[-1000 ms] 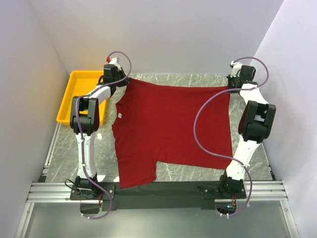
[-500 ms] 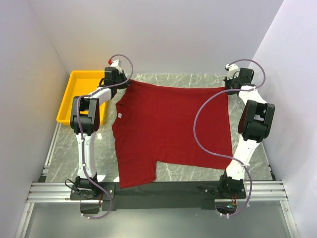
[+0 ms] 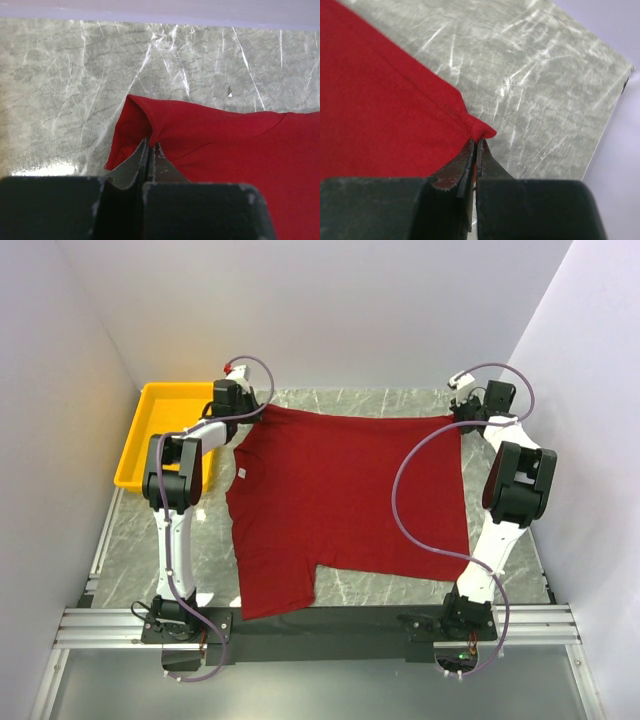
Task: Fold and stack the t-shirts
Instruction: Flatten the tshirt out
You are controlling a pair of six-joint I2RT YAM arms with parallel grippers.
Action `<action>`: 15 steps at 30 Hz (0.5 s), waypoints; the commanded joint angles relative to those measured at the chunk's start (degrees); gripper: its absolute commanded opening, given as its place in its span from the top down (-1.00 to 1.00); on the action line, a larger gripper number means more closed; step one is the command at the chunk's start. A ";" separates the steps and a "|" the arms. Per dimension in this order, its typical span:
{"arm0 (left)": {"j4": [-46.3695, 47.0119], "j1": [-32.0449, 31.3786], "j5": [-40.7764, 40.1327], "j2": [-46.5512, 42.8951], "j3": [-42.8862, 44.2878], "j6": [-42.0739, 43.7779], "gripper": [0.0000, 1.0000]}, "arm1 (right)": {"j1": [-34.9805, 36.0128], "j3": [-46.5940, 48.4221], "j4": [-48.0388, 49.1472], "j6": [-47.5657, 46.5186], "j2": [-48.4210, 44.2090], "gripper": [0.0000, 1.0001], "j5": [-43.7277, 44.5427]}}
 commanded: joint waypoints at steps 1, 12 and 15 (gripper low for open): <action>2.01 -0.34 0.67 -5.05 -1.05 2.66 0.99 | -0.53 -0.91 -0.50 -7.29 -0.38 1.00 -4.10; 3.41 -0.51 1.28 -6.37 -2.89 3.63 0.99 | -0.53 -1.00 -3.03 -12.83 -0.82 1.00 -7.88; 3.07 -0.60 1.63 -6.55 -2.90 3.37 0.99 | -0.62 -1.00 -3.66 -15.72 -1.00 1.00 -8.93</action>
